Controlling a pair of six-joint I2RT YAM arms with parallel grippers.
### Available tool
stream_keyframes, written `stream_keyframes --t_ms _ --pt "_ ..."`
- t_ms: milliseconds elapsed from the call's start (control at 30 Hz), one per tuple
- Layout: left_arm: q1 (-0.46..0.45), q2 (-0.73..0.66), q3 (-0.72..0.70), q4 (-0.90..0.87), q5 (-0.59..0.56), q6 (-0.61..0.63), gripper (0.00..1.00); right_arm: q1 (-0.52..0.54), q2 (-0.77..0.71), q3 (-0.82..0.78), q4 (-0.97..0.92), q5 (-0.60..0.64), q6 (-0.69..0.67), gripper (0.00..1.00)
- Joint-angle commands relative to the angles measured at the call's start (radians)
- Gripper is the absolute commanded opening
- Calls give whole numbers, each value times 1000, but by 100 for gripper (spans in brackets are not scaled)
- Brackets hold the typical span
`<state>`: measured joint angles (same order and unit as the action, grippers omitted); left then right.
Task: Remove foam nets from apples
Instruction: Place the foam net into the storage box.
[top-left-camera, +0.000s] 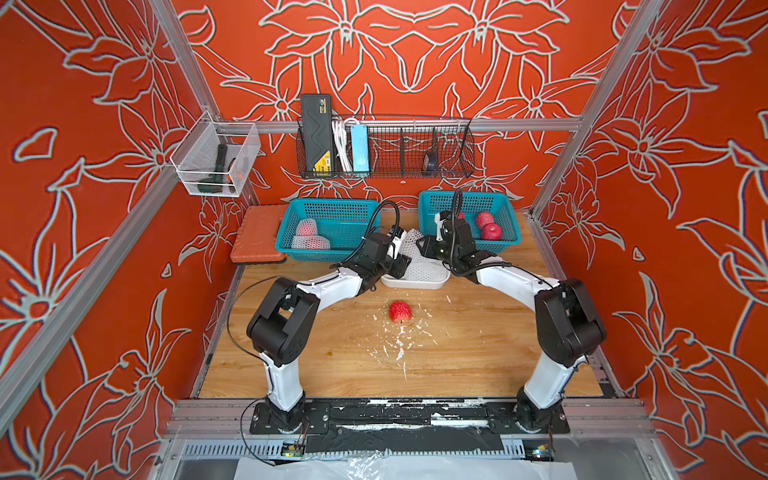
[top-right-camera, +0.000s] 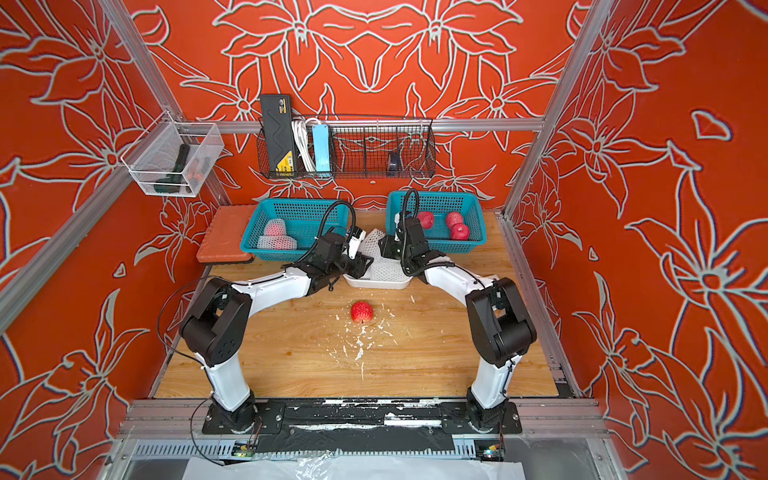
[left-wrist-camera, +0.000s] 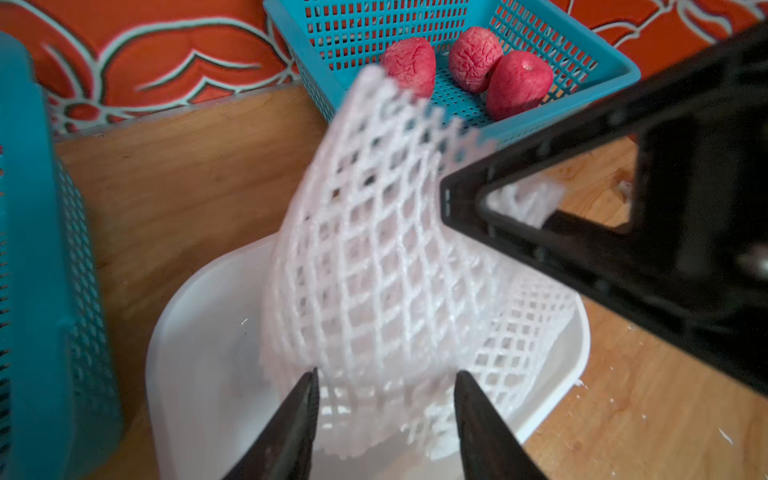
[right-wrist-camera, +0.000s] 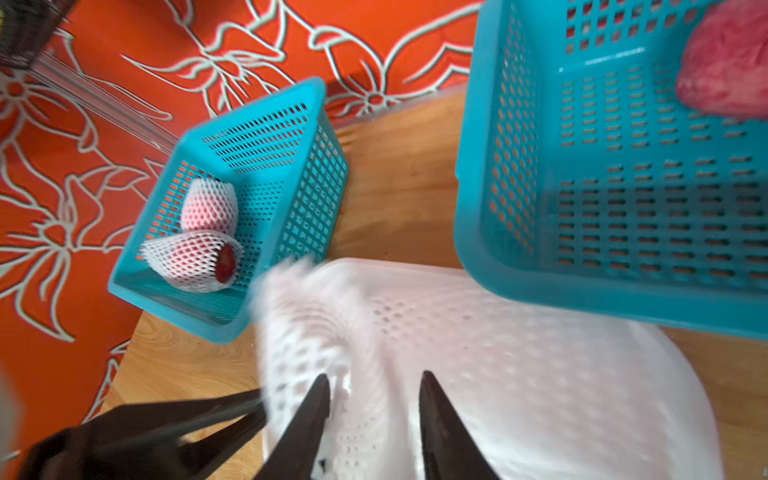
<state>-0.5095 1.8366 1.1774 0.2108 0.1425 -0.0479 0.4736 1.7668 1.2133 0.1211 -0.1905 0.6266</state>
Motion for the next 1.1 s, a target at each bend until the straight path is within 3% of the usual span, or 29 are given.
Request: stream_keyframes --t_ms 0,233,667,900,1067 --pt "3 13 30 -14 -10 14 49 4 0 -9 -3 1 -13 37" --pt "6 -33 -15 10 -11 25 49 5 -31 -30 -9 -9 -3 39" --pt "17 -141 -59 -46 -13 44 51 3 -300 -93 -113 68 -51 57" --pt "26 -309 -197 -18 -50 22 52 3 -299 -135 -71 14 -60 48" --pt "42 -343 -199 -46 -64 35 52 3 -207 -118 -54 -18 -80 40"
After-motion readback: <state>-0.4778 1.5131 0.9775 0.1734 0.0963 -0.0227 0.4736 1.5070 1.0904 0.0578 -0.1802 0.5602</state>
